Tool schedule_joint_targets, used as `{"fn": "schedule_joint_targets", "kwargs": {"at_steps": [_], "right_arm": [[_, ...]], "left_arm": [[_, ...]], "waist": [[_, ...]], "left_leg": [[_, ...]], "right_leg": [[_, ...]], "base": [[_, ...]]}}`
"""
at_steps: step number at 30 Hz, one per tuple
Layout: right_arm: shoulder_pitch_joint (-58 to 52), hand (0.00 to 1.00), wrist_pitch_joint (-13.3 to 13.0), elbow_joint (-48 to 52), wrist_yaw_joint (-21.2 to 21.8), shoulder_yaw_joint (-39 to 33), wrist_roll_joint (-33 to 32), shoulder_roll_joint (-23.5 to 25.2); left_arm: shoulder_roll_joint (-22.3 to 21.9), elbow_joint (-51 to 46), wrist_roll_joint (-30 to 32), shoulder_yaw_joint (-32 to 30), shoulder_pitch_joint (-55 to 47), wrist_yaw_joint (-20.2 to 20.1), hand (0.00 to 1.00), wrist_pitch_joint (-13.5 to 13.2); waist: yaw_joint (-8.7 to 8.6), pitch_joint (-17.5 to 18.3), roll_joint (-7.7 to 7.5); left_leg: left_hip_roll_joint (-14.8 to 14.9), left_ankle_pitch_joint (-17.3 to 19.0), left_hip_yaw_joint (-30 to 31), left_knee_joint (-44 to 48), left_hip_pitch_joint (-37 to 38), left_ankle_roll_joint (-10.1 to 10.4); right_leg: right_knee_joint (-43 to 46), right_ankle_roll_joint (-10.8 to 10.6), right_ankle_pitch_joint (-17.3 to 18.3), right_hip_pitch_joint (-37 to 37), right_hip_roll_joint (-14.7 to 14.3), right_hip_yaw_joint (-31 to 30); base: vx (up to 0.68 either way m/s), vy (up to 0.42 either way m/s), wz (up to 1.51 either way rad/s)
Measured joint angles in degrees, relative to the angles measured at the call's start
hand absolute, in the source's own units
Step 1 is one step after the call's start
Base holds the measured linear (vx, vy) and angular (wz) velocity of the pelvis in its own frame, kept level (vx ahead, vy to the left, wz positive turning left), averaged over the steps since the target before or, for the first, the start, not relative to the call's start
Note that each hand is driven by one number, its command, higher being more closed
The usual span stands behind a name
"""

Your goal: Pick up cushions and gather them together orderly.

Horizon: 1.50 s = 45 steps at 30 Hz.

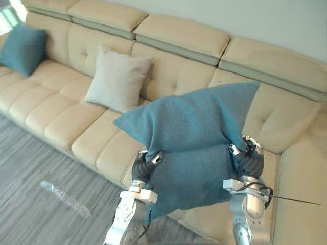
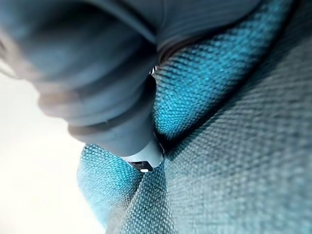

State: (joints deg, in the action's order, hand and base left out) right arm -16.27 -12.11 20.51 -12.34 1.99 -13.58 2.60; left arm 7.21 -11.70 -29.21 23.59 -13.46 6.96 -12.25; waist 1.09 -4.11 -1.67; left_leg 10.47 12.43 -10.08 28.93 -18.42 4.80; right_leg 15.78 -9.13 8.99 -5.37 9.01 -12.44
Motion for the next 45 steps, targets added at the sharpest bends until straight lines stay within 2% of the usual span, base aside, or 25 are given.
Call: {"fn": "schedule_joint_targets", "kwargs": {"at_steps": [2,4,5,7,8,9,11,13,15,17,19,20,22,23,24,25,26,27,29,32,38,42,45], "right_arm": [[0.42,1.0,0.06,0.0,0.03,0.12,-0.01,0.14],[2.05,1.0,-0.08,-1.42,0.03,0.34,0.0,0.03],[4.55,1.0,-0.39,-5.16,0.17,0.62,0.08,-0.09],[7.87,1.0,-0.48,-10.88,0.47,0.94,0.11,-0.79],[10.48,1.0,-0.4,-15.27,0.57,0.97,0.1,-1.71],[10.66,1.0,-0.39,-15.6,0.57,0.97,0.09,-1.8],[11.57,1.0,-0.34,-18.01,0.59,0.89,0.08,-3.31],[10.84,1.0,0.55,-19.4,0.59,0.79,0.12,-5.56],[9.96,1.0,0.76,-19.0,0.55,0.31,0.16,-5.5],[7.57,1.0,0.83,-16.61,0.48,0.1,0.2,-5.39],[4.64,1.0,0.78,-10.02,0.48,0.36,0.34,-4.81],[4.32,1.0,0.61,-8.65,0.48,0.4,0.34,-4.8],[4.4,1.0,-0.12,-5.36,0.49,0.42,0.24,-4.81],[4.57,1.0,-0.83,-4.69,0.45,0.37,0.21,-4.79],[4.68,1.0,-1.32,-4.57,0.32,0.19,0.19,-4.82],[4.91,1.0,-1.58,-4.82,0.27,-0.06,0.2,-4.93],[5.71,1.0,-1.89,-6.36,0.27,-0.16,0.22,-5.15],[6.03,1.0,-1.73,-7.76,0.27,-0.05,0.21,-4.77],[5.0,1.0,-0.6,-8.09,0.26,-0.1,0.2,-3.72],[4.86,1.0,-0.27,-8.15,0.26,-0.31,0.21,-3.49],[6.52,1.0,-0.46,-13.3,0.32,-1.01,0.16,-3.16],[9.1,1.0,-0.26,-15.42,-0.4,-0.95,0.21,-3.28],[13.21,1.0,-0.26,-15.22,-2.83,-0.47,0.45,-3.39]], "left_arm": [[0.15,0.0,-0.01,0.0,0.06,-0.01,1.0,-0.25],[0.37,0.18,-0.03,-0.35,0.13,0.0,1.0,-0.58],[0.57,1.82,-0.05,-1.3,0.38,0.0,1.0,-1.09],[0.57,4.81,-0.12,-2.58,1.06,0.1,1.0,-1.09],[0.57,7.08,-0.13,-3.15,1.77,0.12,1.0,-1.01],[0.57,7.19,-0.13,-3.16,1.81,0.12,1.0,-1.0],[0.36,8.84,-0.13,-2.74,2.65,0.12,1.0,-0.64],[-0.35,9.88,-0.12,-2.02,2.53,0.12,1.0,0.51],[-0.89,9.94,-0.12,-1.54,2.49,0.11,1.0,0.65],[-1.37,9.51,-0.1,-1.16,1.96,0.07,1.0,0.91],[-1.39,6.67,-0.07,-1.09,0.55,-0.23,1.0,0.86],[-1.4,5.72,-0.06,-1.09,0.25,-0.4,1.0,0.85],[-1.48,2.1,-0.04,-1.1,-0.36,-0.98,1.0,0.57],[-1.76,1.15,-0.02,-1.04,-0.4,-1.14,1.0,0.23],[-2.2,1.03,-0.02,-0.82,-0.32,-1.3,1.0,0.07],[-2.64,1.07,-0.02,-0.59,-0.37,-1.3,1.0,0.07],[-2.81,1.13,-0.01,-0.38,-0.9,-1.3,1.0,-0.02],[-2.26,1.63,0.03,-0.56,-0.84,-1.28,1.0,0.02],[-2.11,1.89,0.04,-0.59,-1.0,-0.91,1.0,0.35],[-2.07,1.91,0.37,-0.59,-0.97,-0.89,1.0,0.34],[-1.9,2.84,2.15,-0.42,-0.74,-0.81,1.0,0.34],[-1.84,4.16,2.22,-0.47,0.88,0.76,1.0,0.35],[-1.85,4.16,2.77,-1.12,5.33,3.16,1.0,0.27]], "waist": [[0.39,0.16,-0.06],[0.7,0.51,-0.61],[0.71,0.88,-1.18],[0.32,1.16,-1.53],[-0.58,1.5,-1.5],[-0.72,1.53,-1.53],[-2.01,1.31,-0.27],[-2.25,1.14,1.76],[-2.22,0.61,2.78],[-1.48,0.29,3.23],[-0.67,0.16,3.12],[-0.63,0.26,3.08],[-0.28,0.4,2.61],[-0.19,0.33,2.76],[-0.32,0.43,2.84],[-0.34,0.51,2.87],[-0.13,1.16,4.21],[0.16,1.45,3.84],[0.11,1.25,2.37],[-0.22,1.46,2.05],[-0.6,1.73,2.06],[-0.57,1.75,2.12],[0.01,0.64,1.94]], "left_leg": [[1.09,1.61,-4.6,0.14,0.97,-0.72],[2.48,2.68,-10.52,-0.86,2.38,-1.05],[2.95,2.64,-15.3,-2.92,4.49,-1.0],[2.98,2.41,-19.77,-4.44,6.72,-0.81],[2.8,2.14,-20.17,-4.55,6.6,-0.32],[2.77,2.1,-20.09,-4.56,6.5,-0.26],[2.59,1.37,-18.31,-4.74,4.83,0.4],[4.11,0.88,-15.08,-4.56,4.49,1.19],[5.93,0.47,-13.47,-3.23,5.27,1.86],[8.41,-0.49,-10.94,2.92,5.43,0.3],[9.31,-4.29,-7.24,10.77,4.15,-3.44],[9.29,-5.55,-6.3,11.79,3.65,-2.97],[8.9,-8.8,-4.36,14.07,2.0,-2.21],[8.12,-5.82,-3.19,13.21,1.46,-1.48],[5.68,-2.22,-1.5,8.5,2.2,-0.53],[2.84,-1.12,1.03,0.42,3.99,0.0],[0.6,-2.04,2.94,-10.1,6.44,-0.11],[0.6,-2.78,1.91,-10.88,7.35,1.99],[-0.69,-2.88,0.25,-11.06,7.41,1.58],[-2.94,-3.12,-0.21,-13.94,9.02,1.2],[-3.92,-4.51,0.56,-18.29,9.73,0.74],[-3.76,-5.79,1.48,-19.1,5.16,0.89],[-3.19,-5.95,1.59,-17.65,1.08,0.92]], "right_leg": [[-1.26,-0.3,-2.98,-1.95,0.06,-2.68],[-3.26,0.26,-6.61,-4.94,0.17,-1.67],[-4.09,1.52,-8.09,-6.66,0.61,2.04],[-4.36,1.68,-8.12,-7.99,1.32,8.61],[-6.42,2.19,-8.46,-8.67,1.57,13.14],[-6.73,2.19,-8.47,-8.7,1.55,13.24],[-9.27,1.37,-9.53,-8.82,0.71,13.31],[-9.47,1.74,-9.62,-8.37,-1.21,14.01],[-9.54,2.5,-9.13,-6.33,-2.57,15.09],[-9.01,3.71,-7.58,-3.0,-4.25,15.24],[-7.12,4.86,-4.49,-1.39,-4.57,14.5],[-7.02,4.77,-3.95,-1.28,-4.55,14.06],[-8.17,5.4,-4.3,-0.92,-4.43,12.35],[-8.82,6.16,-4.8,-0.74,-4.42,11.39],[-9.15,6.26,-4.94,-0.83,-4.21,10.55],[-9.05,6.21,-4.93,-1.31,-3.92,9.97],[-8.99,5.21,-5.08,-2.33,-4.95,8.98],[-9.03,4.52,-5.33,-2.51,-4.76,8.04],[-10.29,2.99,-6.87,-2.57,-3.36,7.21],[-11.78,2.62,-7.07,-2.02,-1.73,7.01],[-14.26,2.42,-7.48,-1.76,-1.26,7.72],[-14.16,2.74,-8.6,-6.25,-1.53,8.67],[-11.87,2.78,-8.79,-10.66,-1.95,8.93]], "base": [[0.05,0.271,-1.38],[-0.01,0.19,-1.75],[-0.05,0.157,-1.73],[-0.06,0.06,-1.45],[-0.04,-0.014,-1.0],[-0.03,-0.059,-0.65],[0.01,-0.063,-0.11],[0.03,-0.156,-0.02],[0.04,-0.188,0.04],[0.04,-0.209,-0.03],[-0.02,-0.154,-0.18],[-0.05,-0.088,-0.22],[0.02,-0.028,-0.28],[0.07,0.009,-0.22],[0.07,0.041,-0.24],[0.08,0.078,-0.48],[0.07,0.098,-0.59],[0.13,0.089,-0.53],[0.17,0.085,-0.25],[0.11,0.079,-0.06],[0.04,-0.012,0.05],[0.0,-0.043,0.09],[-0.05,-0.011,0.0]]}}
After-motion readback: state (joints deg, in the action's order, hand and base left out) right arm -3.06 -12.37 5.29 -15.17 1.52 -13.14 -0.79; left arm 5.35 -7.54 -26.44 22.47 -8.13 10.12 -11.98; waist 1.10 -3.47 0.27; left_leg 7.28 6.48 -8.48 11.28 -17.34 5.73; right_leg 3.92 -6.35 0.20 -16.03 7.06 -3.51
